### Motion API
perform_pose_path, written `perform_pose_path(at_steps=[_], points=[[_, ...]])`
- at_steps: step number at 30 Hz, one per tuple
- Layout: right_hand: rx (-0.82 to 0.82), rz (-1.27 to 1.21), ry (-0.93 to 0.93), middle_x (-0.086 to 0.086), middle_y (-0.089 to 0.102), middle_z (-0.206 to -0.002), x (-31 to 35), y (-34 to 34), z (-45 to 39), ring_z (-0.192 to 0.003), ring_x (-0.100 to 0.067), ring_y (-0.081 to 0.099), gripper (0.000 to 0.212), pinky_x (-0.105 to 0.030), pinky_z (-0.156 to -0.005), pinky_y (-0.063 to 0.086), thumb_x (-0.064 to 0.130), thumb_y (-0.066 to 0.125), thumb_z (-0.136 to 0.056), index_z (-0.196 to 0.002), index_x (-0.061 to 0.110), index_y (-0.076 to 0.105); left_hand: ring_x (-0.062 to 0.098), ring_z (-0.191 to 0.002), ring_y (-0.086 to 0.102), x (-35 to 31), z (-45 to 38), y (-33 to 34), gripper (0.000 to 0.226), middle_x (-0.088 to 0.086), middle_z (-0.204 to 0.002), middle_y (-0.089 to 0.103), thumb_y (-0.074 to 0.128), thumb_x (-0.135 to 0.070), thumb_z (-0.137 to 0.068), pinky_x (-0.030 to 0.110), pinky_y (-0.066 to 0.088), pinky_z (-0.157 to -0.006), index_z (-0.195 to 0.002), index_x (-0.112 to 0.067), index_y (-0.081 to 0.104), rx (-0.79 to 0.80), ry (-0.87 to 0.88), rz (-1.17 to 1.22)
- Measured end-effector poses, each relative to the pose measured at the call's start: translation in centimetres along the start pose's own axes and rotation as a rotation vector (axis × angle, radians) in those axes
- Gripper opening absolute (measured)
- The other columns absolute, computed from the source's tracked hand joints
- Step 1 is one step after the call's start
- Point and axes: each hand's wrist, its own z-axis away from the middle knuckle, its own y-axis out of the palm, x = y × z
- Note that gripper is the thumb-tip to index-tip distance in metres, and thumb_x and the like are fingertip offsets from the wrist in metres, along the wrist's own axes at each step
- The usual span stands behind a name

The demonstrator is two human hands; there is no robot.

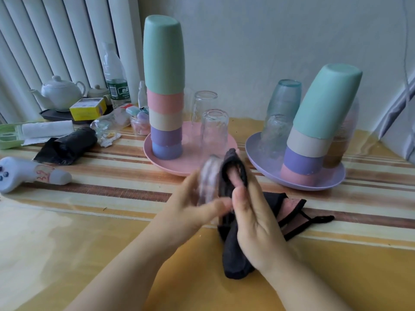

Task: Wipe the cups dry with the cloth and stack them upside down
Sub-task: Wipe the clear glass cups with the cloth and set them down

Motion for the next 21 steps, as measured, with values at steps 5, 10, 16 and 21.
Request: perform_pose_path(at_steps=[5,10,16,21], points=[[0.007,0.062,0.048,0.014,0.062,-0.113,0.2,-2.5,-0.8,-0.114,0.002,0.052,0.03,-0.008,-0.095,0.033,0.033,0.035,-0.096,-0.109,0.026,0.061,0.007,-0.125,0.054,0.9,0.5,0.9,0.076,-0.009,-0.133,0.059,0.076,-0.028,-0.075,0.031,0.043,-0.106,-0.142,-0.027,0.04,0.134,0.031,-0.321],[-0.091,-0.157,0.313,0.043,0.061,-0.076,0.5,-2.6,-0.8,-0.086,0.029,0.05,0.023,0.005,-0.075,0.035,0.029,0.042,-0.096,-0.081,0.038,0.056,0.013,-0.125,0.054,0.8,0.5,0.7,0.08,-0.007,-0.132,0.058,0.08,-0.04,-0.065,0.041,0.042,-0.107,-0.137,-0.03,0.046,0.039,0.059,-0.338],[0.141,-0.282,0.4,0.008,0.054,-0.135,-0.5,-0.4,0.4,-0.13,-0.005,0.043,0.079,-0.036,-0.114,0.026,0.075,0.034,-0.077,-0.134,0.022,0.05,0.014,-0.095,0.066,-0.3,0.3,0.4,0.061,-0.004,-0.095,0.07,0.075,-0.03,-0.058,0.025,0.054,-0.079,-0.115,-0.019,0.056,-0.106,0.048,0.121],[0.125,-0.267,0.331,0.028,0.036,-0.143,-0.2,0.3,0.6,-0.129,0.018,0.029,0.049,-0.007,-0.107,0.023,0.056,0.025,-0.094,-0.138,0.037,0.034,0.014,-0.1,0.067,-0.4,-0.1,-0.7,0.062,-0.001,-0.109,0.07,0.074,-0.034,-0.061,0.029,0.053,-0.087,-0.119,-0.014,0.062,-0.129,-0.018,0.33]])
